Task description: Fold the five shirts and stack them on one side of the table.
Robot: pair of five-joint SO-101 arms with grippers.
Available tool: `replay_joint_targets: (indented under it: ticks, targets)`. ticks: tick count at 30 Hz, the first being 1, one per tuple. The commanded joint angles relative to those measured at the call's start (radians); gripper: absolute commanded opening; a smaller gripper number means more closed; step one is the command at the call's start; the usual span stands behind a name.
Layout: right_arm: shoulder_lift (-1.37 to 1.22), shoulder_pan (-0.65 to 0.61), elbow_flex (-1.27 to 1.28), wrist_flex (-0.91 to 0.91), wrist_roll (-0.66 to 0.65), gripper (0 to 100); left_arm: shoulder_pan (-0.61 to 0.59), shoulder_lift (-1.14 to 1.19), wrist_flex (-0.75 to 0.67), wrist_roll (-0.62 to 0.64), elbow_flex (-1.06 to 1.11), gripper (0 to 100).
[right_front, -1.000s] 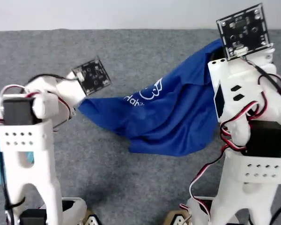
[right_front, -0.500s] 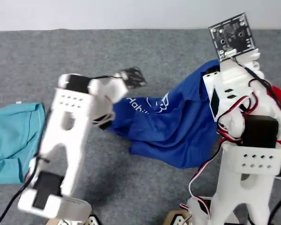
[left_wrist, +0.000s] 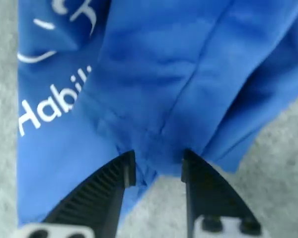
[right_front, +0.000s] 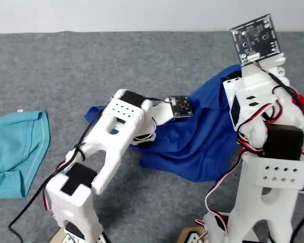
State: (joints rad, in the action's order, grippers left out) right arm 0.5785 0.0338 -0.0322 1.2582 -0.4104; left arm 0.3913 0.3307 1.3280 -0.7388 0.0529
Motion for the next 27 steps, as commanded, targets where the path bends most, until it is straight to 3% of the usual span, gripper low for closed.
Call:
replay_joint_targets:
  ticks: [1,8,14,21,27]
  targets:
    - [0.016,0.012,-0.006,0.008,-0.008,1.0,0.009,0.031,-0.048,0.003,-0.008,16]
    - [0.016,0.012,-0.006,0.004,-0.008,1.0,0.005,0.089,-0.002,0.003,-0.117,0]
    - [0.016,0.012,-0.006,0.001,-0.008,1.0,-0.025,0.089,0.213,0.003,-0.346,1]
    - [0.016,0.013,-0.006,-0.001,-0.008,1.0,-0.138,0.089,0.420,0.003,-0.710,1]
    - [0.025,0.013,-0.011,-0.012,-0.008,1.0,-0.282,0.086,0.427,0.026,-0.888,0]
